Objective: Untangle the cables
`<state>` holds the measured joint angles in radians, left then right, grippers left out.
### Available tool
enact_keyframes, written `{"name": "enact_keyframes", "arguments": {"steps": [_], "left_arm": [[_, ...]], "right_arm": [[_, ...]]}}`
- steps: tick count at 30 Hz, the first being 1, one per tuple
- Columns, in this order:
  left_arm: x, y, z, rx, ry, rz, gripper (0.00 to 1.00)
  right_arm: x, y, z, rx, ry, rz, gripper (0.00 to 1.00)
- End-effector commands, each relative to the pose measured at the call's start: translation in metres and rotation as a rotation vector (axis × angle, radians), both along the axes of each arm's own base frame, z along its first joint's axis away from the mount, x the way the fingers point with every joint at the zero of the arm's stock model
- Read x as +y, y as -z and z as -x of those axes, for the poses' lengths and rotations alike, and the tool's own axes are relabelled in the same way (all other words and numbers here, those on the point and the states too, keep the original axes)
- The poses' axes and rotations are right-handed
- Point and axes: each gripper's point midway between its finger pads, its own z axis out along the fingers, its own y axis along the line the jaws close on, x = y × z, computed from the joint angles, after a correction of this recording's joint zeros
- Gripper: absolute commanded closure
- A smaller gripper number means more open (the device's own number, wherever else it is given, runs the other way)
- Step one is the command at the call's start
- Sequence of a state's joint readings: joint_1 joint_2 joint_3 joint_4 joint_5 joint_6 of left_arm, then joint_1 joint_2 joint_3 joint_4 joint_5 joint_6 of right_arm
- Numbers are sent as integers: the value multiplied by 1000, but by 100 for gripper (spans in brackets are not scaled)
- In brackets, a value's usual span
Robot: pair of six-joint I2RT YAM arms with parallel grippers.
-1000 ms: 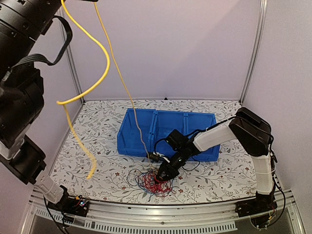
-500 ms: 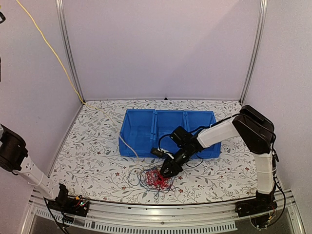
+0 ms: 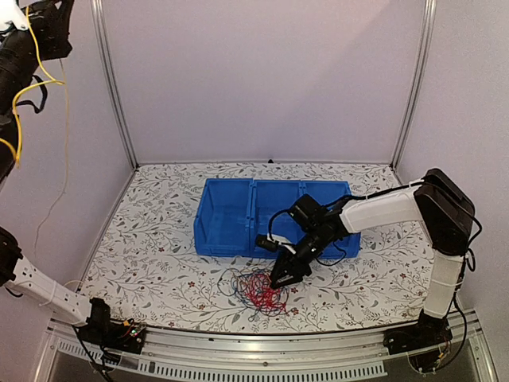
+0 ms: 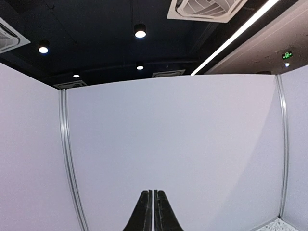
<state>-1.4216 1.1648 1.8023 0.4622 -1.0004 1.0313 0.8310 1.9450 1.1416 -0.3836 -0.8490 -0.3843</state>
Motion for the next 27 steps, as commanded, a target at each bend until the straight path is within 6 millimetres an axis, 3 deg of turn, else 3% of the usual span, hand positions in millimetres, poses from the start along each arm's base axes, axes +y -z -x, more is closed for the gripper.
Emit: {"name": "enact_keyframes", "arguments": {"steps": [1,5,9,15,22,27], "left_arm": [[-34,63,-42,204,2,-97,100],[-49,95,-82,316,46,-140,100],[-61,110,-118,368,91,-143,100],[-85,100,-153,374,160,-111,100],[-117,90,-192,338,226,-97,100],[-120,87,-229,306,171,-98,100]], "right_arm": [[0,-59,-7,-162,-49,-91,54],[-10,-82,-11,-288,-10,-133,41],[-24,-107,-8,-357,4,-130,35],[-57,-103,-12,-372,59,-99,31],[-96,-103,-34,-410,218,-161,31],[-123,-125,-60,-450,324,-201,31]]}}
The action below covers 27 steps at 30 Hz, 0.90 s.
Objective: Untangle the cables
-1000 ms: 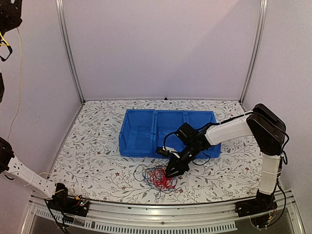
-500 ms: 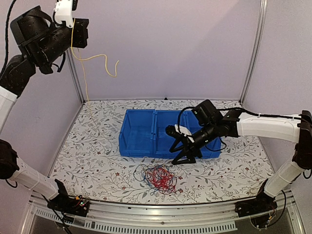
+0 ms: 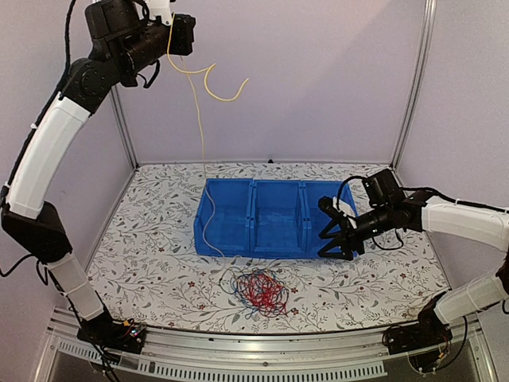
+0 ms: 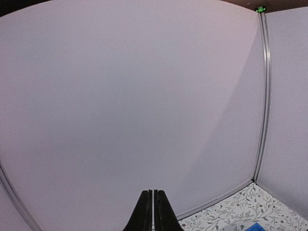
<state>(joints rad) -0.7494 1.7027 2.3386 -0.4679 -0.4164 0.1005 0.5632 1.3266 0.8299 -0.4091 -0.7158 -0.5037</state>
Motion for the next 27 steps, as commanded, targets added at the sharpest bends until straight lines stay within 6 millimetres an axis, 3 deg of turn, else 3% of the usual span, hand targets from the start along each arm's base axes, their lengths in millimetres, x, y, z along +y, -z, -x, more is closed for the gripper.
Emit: {"name": "enact_keyframes", "arguments": {"steps": [1,5,6,9,14,21,27], "left_arm": [[3,1,-30,-23,-19,5,100],[3,40,-61,66,13,-3,100],[0,64,-71,111,21,-22,100],[-4,108,-79,179,40,-40,100],[6,177,-74,291,27,-42,100],[17,266,-50,452,41,-59,100],[-3,336,-51,616,109,-85,100]], "right_arm": [[-13,-32,-22,-83,66,-94,31],[-23,-36,-24,-103,89,-108,31],[-23,-36,-24,-105,89,-108,31],[-23,-35,-26,-108,88,-102,31],[-24,-30,-29,-108,93,-84,31],[-27,-27,-34,-129,104,-63,32],[-28,-17,-39,-130,110,-29,32]]}}
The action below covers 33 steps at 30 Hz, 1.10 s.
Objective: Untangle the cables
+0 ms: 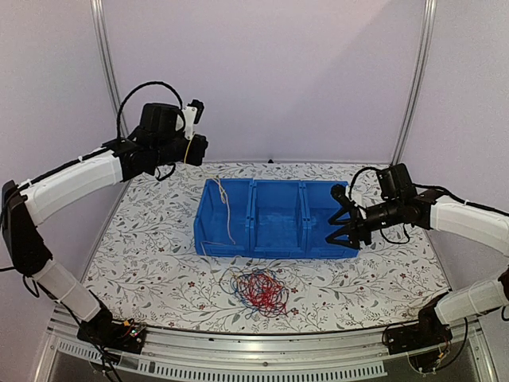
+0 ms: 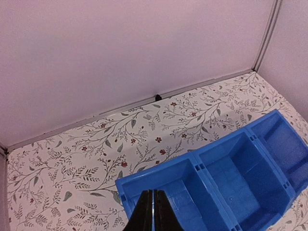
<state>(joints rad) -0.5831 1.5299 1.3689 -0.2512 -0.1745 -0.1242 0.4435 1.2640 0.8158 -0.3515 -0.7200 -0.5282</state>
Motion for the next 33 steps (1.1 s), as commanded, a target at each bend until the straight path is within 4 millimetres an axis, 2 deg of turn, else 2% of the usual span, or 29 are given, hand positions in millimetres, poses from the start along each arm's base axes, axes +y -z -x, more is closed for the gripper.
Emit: {"name": "enact_keyframes", "arguments": {"steps": [1,12,14,16,21,25,28,31,33], "left_arm": [[-15,36,-5,88,39,46,100],[-37,124,-18,284,55,-36,100],[-39,134,-21,319,56,-56,100],[-41,138,-20,347,60,-68,96],[-36,134,-11,385,56,-104,69],[-31,143,19,521,96,-176,58],[-33,141,42,585,186,-188,48],[-12,136,35,571,107,-309,47],[3,134,25,539,33,-381,46]], "right_arm": [[-2,6,-6,-14,8,25,32],[-6,10,-9,-32,23,51,32],[-7,12,-9,-29,26,57,32],[-7,13,-9,-26,24,61,32],[-7,14,-9,-28,21,66,32],[-6,13,-6,-23,9,59,32],[-6,12,-6,-25,6,55,32],[-3,10,-5,-19,-8,45,33],[4,-3,-6,-44,-31,12,35]]}}
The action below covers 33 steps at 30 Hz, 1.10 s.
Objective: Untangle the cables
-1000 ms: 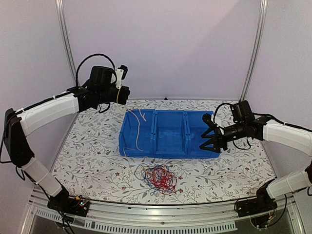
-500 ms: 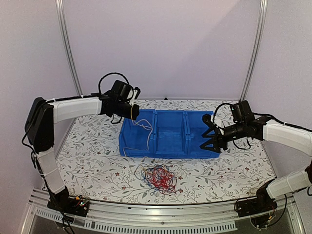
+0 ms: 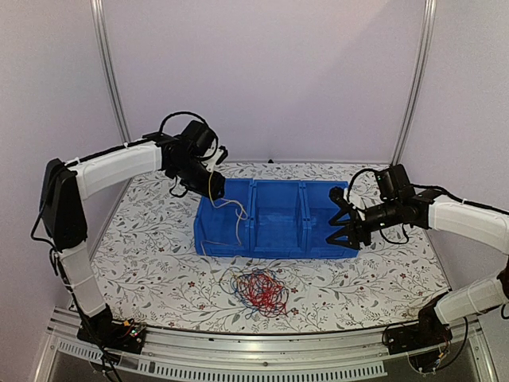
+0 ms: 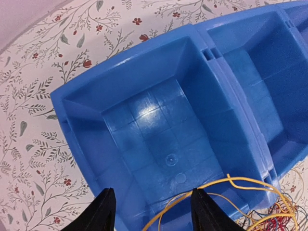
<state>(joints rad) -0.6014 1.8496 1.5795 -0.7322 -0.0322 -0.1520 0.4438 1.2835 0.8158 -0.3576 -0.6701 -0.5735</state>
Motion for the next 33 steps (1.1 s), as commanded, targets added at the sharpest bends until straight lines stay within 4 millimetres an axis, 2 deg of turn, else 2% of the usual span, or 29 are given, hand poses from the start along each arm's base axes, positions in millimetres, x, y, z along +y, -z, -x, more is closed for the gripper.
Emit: {"name": "enact_keyframes", "arguments": {"steps": [1,5,7,12,13,14,16,19,22,27,33], "left_arm": [[30,-12,-1,-23,-40,-184,46],[17,-10,-1,3,1,-124,46],[7,-9,-1,17,23,-76,47],[-12,-20,-6,24,75,74,47],[-13,-20,-8,18,77,83,47],[-15,-21,-9,12,84,91,47],[-19,-21,-10,11,96,107,47],[-22,-20,-11,24,94,139,48],[-23,-17,-12,33,87,191,48],[-7,-15,-12,64,7,288,49],[4,-31,-11,28,-19,353,50]], "right_arm": [[15,-26,-1,-33,-44,-63,36],[57,-72,-4,-141,-80,-92,39],[82,-81,-12,-207,-83,-69,39],[141,-75,-36,-218,-103,-40,40],[152,-65,-42,-191,-101,-29,40],[161,-65,-44,-186,-104,-33,39],[179,-53,-51,-183,-106,-9,37],[203,-58,-58,-230,-102,-7,36],[227,-58,-56,-244,-127,-12,36],[263,-48,-45,-355,-122,61,39],[284,-58,-46,-479,-87,70,39]]}}
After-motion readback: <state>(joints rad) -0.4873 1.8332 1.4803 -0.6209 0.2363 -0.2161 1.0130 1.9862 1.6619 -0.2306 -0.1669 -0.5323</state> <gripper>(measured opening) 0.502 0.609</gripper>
